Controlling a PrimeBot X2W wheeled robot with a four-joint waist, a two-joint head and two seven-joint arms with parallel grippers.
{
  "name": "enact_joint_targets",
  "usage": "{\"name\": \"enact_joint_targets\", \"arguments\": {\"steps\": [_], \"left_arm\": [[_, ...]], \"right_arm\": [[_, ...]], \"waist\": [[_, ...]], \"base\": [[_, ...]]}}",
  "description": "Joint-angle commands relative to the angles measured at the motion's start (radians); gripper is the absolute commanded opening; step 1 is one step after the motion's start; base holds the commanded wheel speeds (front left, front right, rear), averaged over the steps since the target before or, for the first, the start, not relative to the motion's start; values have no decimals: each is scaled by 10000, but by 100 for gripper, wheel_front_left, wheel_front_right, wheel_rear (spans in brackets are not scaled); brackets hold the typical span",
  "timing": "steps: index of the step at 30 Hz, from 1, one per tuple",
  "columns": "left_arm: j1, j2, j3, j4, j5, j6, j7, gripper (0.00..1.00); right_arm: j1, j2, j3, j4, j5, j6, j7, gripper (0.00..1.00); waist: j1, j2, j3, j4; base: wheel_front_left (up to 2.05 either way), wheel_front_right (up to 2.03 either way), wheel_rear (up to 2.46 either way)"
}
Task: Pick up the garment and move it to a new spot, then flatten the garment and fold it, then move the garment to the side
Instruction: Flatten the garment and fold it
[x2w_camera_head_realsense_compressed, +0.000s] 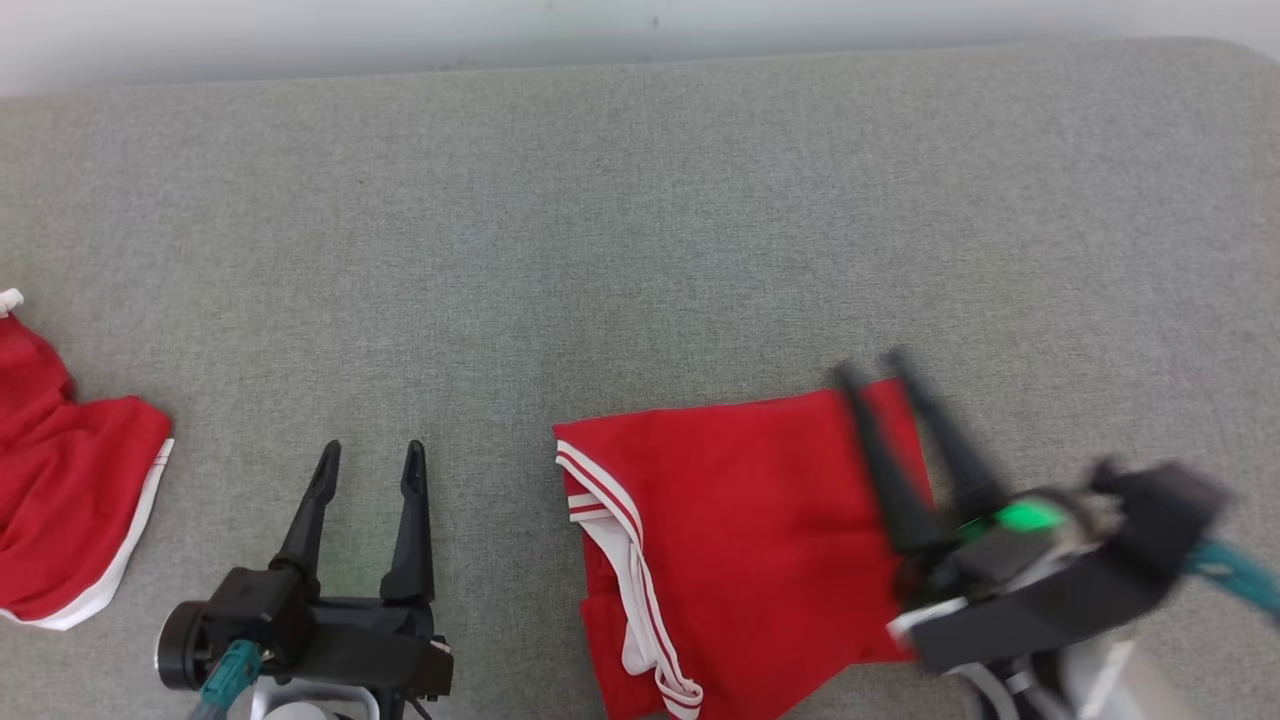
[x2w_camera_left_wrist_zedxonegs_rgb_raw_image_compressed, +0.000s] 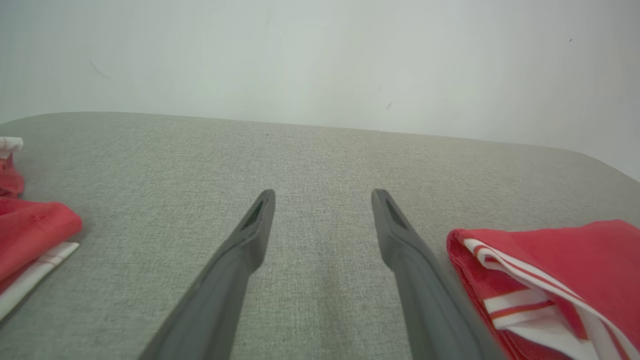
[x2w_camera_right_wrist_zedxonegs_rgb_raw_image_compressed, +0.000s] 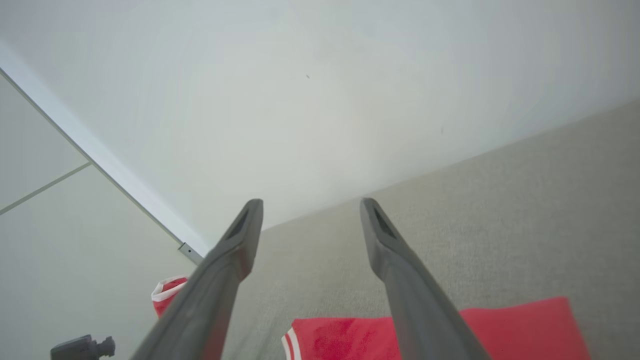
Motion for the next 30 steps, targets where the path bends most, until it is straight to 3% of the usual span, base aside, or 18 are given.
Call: {"name": "enact_joint_targets", "arguments": {"steps": [1, 6, 13, 20, 30], "left_arm": [[103, 53, 92, -46, 120, -41, -28, 100], [146, 114, 233, -415, 216, 8, -28, 100], [452, 123, 306, -987, 305, 61, -28, 100], [1094, 234, 276, -1534, 453, 22, -28, 100], [1919, 338, 390, -1698, 324, 80, -27, 100]], "right_arm": [[104, -118, -718, -274, -242, 4, -217, 100], [163, -245, -3077, -454, -1422, 4, -603, 100], [627, -683, -4625, -119, -3246, 4, -1035, 100], [1702, -741, -4853, 443, -4652, 4, -1484, 100], [2822, -490, -4816, 1045, -4955, 4, -1632, 100]], "waist": [[0, 0, -25, -49], [0, 0, -64, -93], [0, 0, -294, 12], [0, 0, -779, 122], [0, 0, -1362, 63]], "base": [[0, 0, 0], [0, 0, 0], [0, 0, 0], [0, 0, 0], [0, 0, 0]]}}
